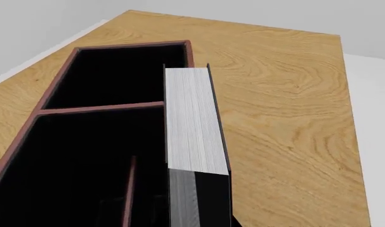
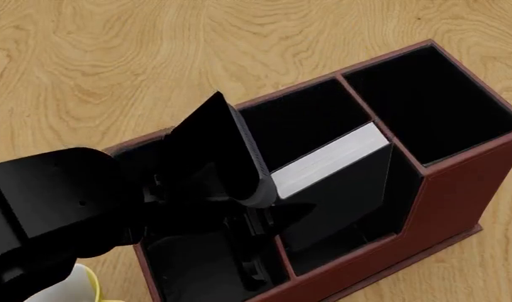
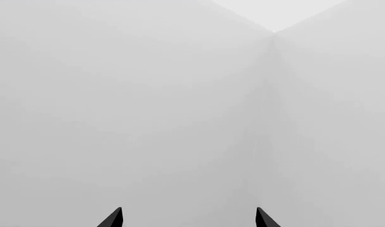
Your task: Pick up the book and place it in the back compartment of the caddy.
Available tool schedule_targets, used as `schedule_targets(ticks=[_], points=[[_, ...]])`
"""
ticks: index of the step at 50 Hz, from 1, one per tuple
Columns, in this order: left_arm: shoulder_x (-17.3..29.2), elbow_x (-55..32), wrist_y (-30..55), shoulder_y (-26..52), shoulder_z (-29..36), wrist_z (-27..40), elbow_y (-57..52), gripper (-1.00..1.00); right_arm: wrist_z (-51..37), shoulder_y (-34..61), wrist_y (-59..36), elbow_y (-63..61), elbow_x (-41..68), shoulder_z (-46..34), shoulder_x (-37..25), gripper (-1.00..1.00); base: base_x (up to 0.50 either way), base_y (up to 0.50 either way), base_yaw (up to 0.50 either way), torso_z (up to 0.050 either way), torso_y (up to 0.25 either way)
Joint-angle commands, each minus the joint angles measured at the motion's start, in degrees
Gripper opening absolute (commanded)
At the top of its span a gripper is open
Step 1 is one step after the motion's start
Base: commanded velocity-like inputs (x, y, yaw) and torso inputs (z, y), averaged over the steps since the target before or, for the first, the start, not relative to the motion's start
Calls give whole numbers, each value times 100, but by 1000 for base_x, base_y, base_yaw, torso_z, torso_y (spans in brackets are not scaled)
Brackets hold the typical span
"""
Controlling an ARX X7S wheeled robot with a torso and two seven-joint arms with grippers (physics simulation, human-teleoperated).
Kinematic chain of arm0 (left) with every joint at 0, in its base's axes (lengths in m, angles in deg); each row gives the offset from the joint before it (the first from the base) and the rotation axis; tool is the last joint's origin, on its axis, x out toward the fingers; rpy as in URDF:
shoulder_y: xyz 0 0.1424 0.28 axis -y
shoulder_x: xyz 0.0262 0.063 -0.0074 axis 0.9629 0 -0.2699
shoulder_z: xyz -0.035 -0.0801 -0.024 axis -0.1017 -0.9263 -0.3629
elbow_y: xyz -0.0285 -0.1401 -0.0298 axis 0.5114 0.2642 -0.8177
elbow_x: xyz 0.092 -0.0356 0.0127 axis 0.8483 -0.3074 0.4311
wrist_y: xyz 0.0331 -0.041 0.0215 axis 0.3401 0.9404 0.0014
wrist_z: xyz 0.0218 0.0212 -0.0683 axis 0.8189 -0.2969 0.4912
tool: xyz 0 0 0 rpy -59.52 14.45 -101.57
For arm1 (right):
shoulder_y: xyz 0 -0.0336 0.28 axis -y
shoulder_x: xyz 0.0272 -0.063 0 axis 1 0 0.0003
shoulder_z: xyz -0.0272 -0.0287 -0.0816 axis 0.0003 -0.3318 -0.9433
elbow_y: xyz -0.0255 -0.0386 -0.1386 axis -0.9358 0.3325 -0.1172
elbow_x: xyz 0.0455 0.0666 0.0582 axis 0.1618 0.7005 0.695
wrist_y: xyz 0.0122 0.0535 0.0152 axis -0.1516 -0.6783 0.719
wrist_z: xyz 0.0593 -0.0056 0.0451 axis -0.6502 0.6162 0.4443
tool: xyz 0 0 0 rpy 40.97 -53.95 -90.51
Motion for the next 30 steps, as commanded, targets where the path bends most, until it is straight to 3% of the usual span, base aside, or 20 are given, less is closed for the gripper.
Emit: schedule_targets(ticks=[1, 30], points=[[-116, -24, -223, 26, -10, -42, 240, -100, 57, 44, -51, 0, -4, -8, 78, 100, 0, 0, 0, 0, 0], [-417, 337, -808, 6, 276, -407, 1207, -100, 99, 214, -83, 83, -32, -177, 83, 100, 0, 0, 0, 0, 1]])
